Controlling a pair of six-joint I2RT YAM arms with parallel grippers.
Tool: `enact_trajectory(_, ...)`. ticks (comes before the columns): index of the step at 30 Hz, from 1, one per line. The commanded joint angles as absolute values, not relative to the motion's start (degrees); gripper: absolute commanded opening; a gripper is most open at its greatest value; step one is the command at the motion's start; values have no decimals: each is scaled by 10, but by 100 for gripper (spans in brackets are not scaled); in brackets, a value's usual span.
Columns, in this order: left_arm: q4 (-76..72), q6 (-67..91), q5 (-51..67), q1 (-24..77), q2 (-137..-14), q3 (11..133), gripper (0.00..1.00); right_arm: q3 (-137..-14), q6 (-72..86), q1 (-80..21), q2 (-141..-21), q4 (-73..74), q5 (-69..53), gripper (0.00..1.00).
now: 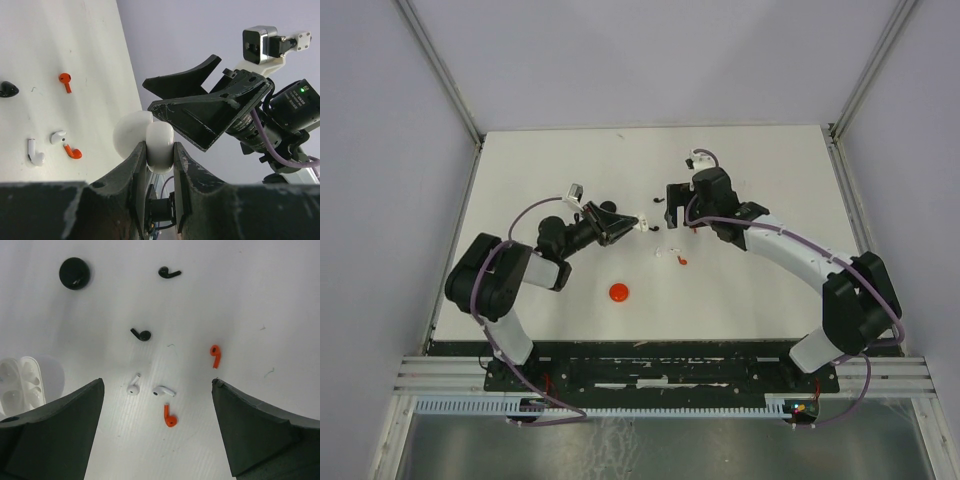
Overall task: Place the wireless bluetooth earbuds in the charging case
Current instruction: Pick up the earbud from the center of the board.
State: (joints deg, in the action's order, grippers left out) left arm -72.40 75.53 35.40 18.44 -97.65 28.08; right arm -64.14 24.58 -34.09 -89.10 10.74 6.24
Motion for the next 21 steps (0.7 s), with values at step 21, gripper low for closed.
enact_trajectory(21,-989,897,430,148,-1095,298,3,-623,158,-340,-851,187,137,93)
